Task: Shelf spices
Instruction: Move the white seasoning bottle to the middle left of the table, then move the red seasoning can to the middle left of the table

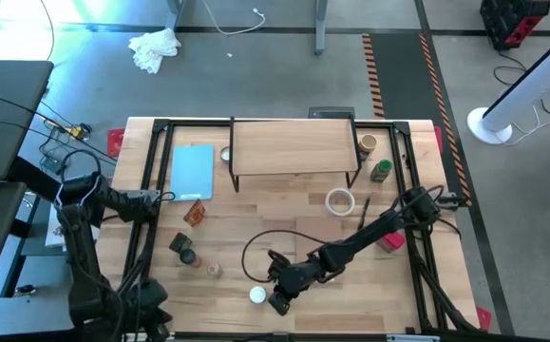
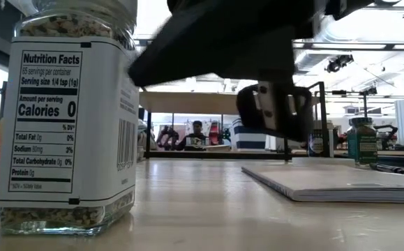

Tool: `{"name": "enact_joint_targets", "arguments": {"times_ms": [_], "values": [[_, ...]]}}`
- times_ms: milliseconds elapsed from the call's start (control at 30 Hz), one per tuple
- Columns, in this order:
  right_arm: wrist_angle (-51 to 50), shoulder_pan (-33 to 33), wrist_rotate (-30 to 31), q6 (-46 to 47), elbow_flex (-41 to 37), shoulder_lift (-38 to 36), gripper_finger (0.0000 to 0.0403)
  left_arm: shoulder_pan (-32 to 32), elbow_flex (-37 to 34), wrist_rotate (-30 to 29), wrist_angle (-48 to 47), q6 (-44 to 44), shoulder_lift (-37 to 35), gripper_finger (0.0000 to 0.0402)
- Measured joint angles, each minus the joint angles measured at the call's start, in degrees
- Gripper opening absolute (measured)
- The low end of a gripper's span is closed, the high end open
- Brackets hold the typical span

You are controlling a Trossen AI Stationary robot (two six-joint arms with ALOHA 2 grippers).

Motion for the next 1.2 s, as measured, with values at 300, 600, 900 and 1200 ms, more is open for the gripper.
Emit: {"name": "enact_joint_targets", "arguments": {"times_ms": [300, 600, 900, 1200], "values": [[13.96, -3.62, -0.13, 2.66, 0.02, 5.98, 0.0, -0.41, 0.0, 1.75, 2.97, -0.01, 1.36, 0.0], [15.35, -9.17, -0.4, -3.41, 12.05, 13.6, 0.0, -0.29, 0.0, 1.71, 1.87, 0.01, 1.36, 0.0], [4.88, -14.07, -3.67, -10.43, 31.2, 21.41, 0.0, -0.21, 0.0, 1.69, 1.61, 0.02, 1.36, 0.0], [0.95, -17.26, -11.56, -15.02, 35.21, 21.75, 0.0, 0.09, 0.0, -1.56, 1.82, 0.05, 0.9, 0.0]]}}
